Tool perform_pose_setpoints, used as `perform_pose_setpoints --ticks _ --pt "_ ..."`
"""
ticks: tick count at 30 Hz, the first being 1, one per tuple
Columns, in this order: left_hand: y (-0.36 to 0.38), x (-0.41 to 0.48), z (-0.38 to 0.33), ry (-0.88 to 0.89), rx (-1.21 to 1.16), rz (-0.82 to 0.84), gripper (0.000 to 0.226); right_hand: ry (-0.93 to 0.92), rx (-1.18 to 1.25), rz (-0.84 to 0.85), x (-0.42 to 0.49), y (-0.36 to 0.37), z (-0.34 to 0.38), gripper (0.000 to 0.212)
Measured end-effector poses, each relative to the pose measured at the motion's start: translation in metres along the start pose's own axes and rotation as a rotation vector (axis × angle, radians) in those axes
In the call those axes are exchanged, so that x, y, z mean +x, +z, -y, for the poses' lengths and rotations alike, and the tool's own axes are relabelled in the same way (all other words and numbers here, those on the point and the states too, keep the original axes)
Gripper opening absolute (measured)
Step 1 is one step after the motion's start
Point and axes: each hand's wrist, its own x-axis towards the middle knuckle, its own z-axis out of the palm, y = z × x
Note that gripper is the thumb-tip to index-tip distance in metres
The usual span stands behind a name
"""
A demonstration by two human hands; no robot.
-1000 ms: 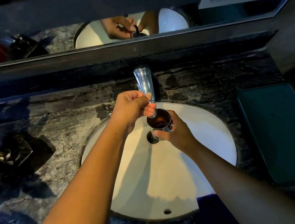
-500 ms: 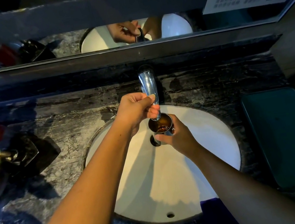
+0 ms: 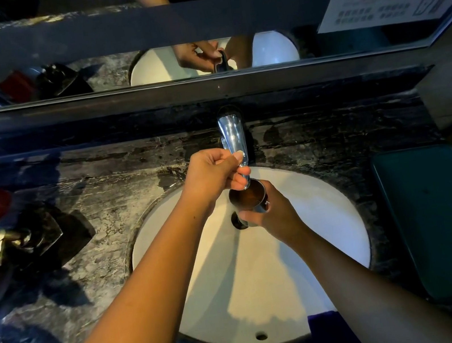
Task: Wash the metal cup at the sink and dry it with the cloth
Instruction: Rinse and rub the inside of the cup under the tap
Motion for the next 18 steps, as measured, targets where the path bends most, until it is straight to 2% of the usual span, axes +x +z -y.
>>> perform_pose_setpoints --ticks 7,18 --pt "-0.003 -0.002 0.005 0.052 0.062 -0.001 0.021 -0.001 -0.004 -0.005 -0.009 -0.002 0.012 0.044" --pt "-0.012 -0.006 0.022 0.041 -0.086 -0.028 0.013 0.010 0.014 0.014 -0.015 -0.003 0.021 0.042"
